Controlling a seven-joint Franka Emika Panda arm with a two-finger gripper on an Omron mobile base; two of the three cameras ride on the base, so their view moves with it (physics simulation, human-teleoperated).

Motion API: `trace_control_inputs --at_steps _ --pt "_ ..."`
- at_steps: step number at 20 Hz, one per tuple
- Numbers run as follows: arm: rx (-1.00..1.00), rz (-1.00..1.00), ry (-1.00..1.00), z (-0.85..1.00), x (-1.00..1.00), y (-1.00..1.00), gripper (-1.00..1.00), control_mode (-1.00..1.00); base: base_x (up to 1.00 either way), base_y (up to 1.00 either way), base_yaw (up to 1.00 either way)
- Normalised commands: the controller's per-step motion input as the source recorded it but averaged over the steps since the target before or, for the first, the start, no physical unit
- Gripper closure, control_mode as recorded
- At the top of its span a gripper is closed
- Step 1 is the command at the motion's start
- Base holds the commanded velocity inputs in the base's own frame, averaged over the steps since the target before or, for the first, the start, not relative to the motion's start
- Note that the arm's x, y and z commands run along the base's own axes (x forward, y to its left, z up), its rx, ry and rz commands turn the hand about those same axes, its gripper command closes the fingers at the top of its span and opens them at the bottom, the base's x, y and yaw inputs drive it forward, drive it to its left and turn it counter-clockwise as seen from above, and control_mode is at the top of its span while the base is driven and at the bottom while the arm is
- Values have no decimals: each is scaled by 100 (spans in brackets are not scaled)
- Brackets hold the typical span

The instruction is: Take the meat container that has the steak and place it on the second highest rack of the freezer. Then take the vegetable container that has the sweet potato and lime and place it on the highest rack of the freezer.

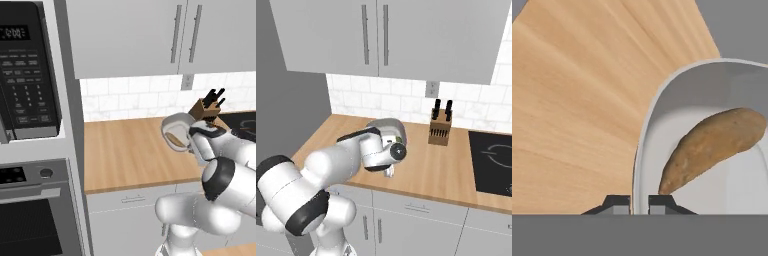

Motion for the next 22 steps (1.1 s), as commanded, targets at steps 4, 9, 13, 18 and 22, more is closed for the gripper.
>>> trace_control_inputs --at_steps 4,9,13,18,22 --pt "0 0 -1 77 -68 0 100 -100 0 0 0" --pt "0 0 8 78 -56 0 100 -100 0 0 0" --pt "2 0 15 54 -53 6 100 -100 0 0 0" --pt "0 3 3 21 -45 7 100 -100 0 0 0" --pt "1 2 0 0 -23 0 100 -100 0 0 0"
